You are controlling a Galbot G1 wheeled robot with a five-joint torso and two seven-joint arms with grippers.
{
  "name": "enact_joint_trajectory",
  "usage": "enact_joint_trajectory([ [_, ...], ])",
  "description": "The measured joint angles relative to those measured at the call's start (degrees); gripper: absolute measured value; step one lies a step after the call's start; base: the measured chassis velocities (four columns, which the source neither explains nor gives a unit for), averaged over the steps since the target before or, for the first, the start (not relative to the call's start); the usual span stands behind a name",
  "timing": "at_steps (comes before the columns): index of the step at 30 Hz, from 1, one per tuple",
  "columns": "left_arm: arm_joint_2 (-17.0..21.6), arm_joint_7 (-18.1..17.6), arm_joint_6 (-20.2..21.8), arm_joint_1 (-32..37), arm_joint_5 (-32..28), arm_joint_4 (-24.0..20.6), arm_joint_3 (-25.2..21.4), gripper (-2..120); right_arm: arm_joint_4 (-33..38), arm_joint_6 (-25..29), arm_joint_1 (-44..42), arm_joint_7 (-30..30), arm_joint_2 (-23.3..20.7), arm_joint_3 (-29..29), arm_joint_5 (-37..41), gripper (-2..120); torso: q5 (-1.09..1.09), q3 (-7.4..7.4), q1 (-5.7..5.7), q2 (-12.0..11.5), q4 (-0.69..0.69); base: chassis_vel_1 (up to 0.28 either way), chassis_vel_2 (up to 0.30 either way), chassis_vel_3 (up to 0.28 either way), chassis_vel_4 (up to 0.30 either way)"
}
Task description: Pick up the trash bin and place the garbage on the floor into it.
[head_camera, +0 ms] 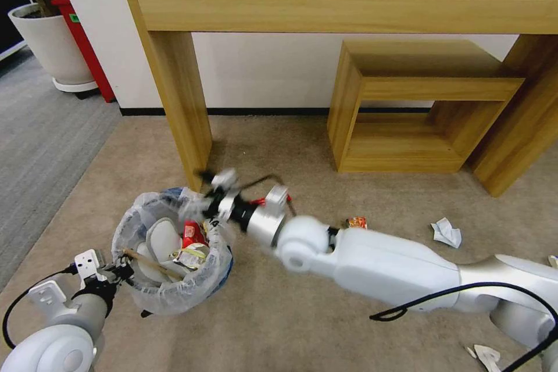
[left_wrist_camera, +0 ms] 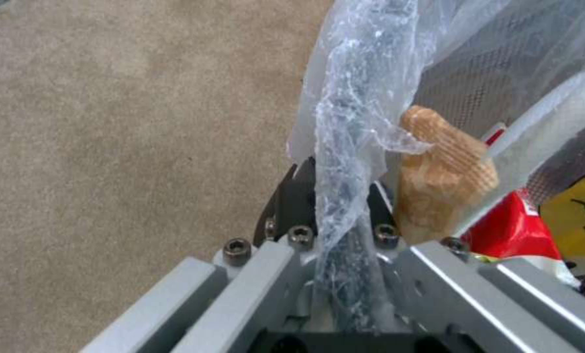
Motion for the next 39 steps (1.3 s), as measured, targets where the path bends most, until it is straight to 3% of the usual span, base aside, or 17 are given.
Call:
enact_joint_trajectory([
  [9, -0.3, 0.0, 0.0, 0.3, 0.3, -0.3, -0.6, 0, 6.2, -0.6, -13.5, 1.6, -6.4, 26.0, -4.4, 100, 0.01, 0.0, 0.0, 0.0, -0.01, 0.0, 0.0, 0.0, 0.0],
  [14, -0.2, 0.0, 0.0, 0.4, 0.3, -0.6, -0.6, 0, 8.1, -1.1, -17.6, 2.1, -7.7, 33.5, -5.9, 100, 0.0, 0.0, 0.0, 0.0, -0.01, 0.0, 0.0, 0.0, 0.0],
  [16, 0.1, 0.0, 0.1, 0.4, 0.2, -0.7, -0.6, 0, 10.7, -2.0, -24.4, 3.0, -8.4, 43.3, -8.0, 100, 0.0, 0.0, 0.0, 0.0, -0.01, 0.0, 0.0, 0.0, 0.0],
  [20, 0.3, -0.1, 0.1, 0.4, 0.2, -0.5, -0.5, 0, 12.3, -1.7, -32.0, 2.8, -8.3, 51.3, -10.9, 100, 0.01, 0.0, 0.0, 0.0, 0.0, 0.0, 0.0, 0.0, 0.0],
  [22, 0.9, -0.1, 0.1, 0.3, 0.0, 0.0, -0.3, 0, 14.2, -1.3, -39.8, 2.4, -6.6, 59.5, -14.2, 100, 0.0, -0.01, 0.0, 0.0, -0.02, 0.0, 0.0, 0.0, 0.0],
  [26, 1.6, 0.0, 0.1, -0.1, -0.2, 0.5, 0.0, 0, 16.0, -0.7, -49.0, 2.2, -3.0, 66.5, -19.9, 100, 0.0, 0.0, 0.0, 0.0, -0.02, 0.0, 0.0, 0.0, 0.0],
  [30, 2.1, 0.1, 0.1, -0.2, -0.4, 0.8, 0.3, 0, 16.6, 0.8, -55.7, 2.9, 0.7, 69.2, -26.3, 100, 0.0, -0.01, 0.0, 0.0, -0.01, 0.0, 0.0, 0.0, 0.0],
  [39, 2.4, 0.6, 0.1, 0.1, -0.5, 0.5, 0.3, 0, 17.3, 1.9, -62.8, 5.1, 4.7, 72.5, -32.1, 100, -0.02, -0.01, 0.0, 0.0, 0.0, 0.0, 0.0, 0.0, 0.0],
])
